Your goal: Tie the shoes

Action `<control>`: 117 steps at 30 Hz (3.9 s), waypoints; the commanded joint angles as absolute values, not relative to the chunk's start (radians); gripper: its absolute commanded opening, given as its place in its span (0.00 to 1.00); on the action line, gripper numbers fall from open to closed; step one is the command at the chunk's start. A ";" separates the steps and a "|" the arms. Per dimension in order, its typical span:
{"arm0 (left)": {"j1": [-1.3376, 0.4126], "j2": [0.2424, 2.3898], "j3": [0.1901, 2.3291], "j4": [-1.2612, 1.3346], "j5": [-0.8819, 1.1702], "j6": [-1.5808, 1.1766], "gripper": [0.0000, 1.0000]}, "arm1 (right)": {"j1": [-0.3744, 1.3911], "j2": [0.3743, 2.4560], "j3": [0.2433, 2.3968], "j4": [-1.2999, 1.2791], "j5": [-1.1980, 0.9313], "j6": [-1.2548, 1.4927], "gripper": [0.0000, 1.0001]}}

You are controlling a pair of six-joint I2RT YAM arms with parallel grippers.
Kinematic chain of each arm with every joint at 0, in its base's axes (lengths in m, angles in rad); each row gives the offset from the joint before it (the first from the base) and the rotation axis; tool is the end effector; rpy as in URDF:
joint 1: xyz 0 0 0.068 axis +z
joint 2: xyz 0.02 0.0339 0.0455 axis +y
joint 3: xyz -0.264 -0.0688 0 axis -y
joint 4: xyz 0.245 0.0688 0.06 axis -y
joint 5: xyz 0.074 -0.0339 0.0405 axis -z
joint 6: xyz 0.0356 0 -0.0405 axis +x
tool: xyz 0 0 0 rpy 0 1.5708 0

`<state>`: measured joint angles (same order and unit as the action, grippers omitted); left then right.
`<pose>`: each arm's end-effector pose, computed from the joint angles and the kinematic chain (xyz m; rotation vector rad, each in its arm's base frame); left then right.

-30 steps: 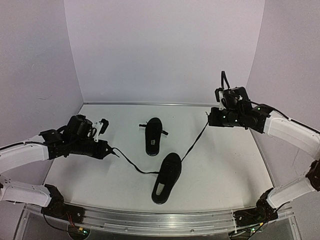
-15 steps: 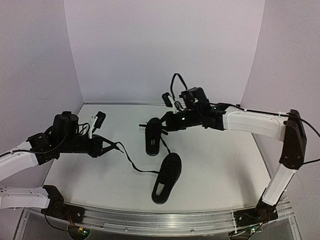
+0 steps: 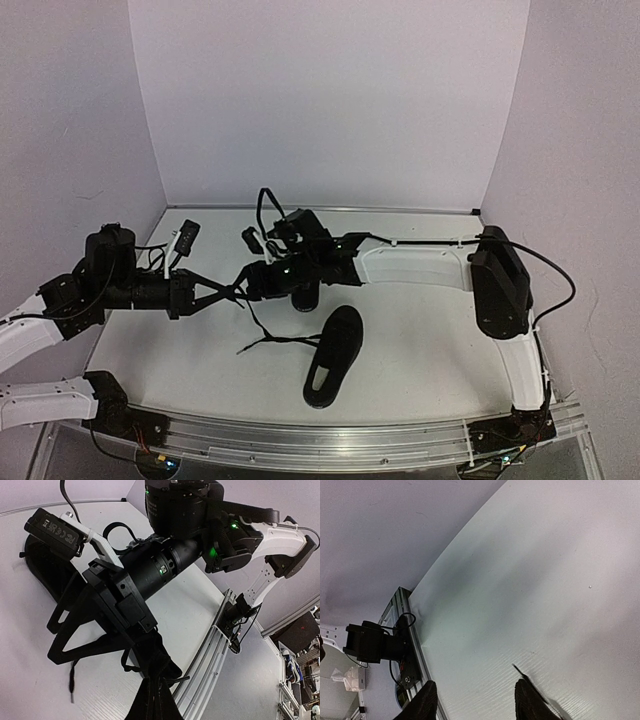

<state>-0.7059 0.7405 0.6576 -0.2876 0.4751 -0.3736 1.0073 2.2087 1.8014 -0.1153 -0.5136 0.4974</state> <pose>0.1209 -0.1245 0.2929 0.6763 1.9721 -1.1506 0.2613 0.4464 0.2312 -0.9326 2.1719 1.3711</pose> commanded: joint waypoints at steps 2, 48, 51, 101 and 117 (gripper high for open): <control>-0.707 0.778 0.661 -0.256 0.509 -0.379 0.00 | 0.936 2.042 1.693 -0.151 -0.494 0.466 0.62; -0.709 1.352 0.863 -0.089 0.356 -0.346 0.00 | 0.919 1.903 1.325 -0.511 -0.317 0.198 0.23; -0.709 1.377 0.875 -0.090 0.359 -0.346 0.00 | 0.930 1.892 1.325 -0.511 -0.339 0.187 0.11; -0.832 1.843 0.904 0.328 1.033 -0.431 0.00 | 0.948 1.706 1.202 -0.314 -0.340 0.187 0.00; -0.858 1.936 0.904 0.578 1.065 -0.582 0.00 | 0.929 1.602 1.105 -0.312 -0.403 0.354 0.29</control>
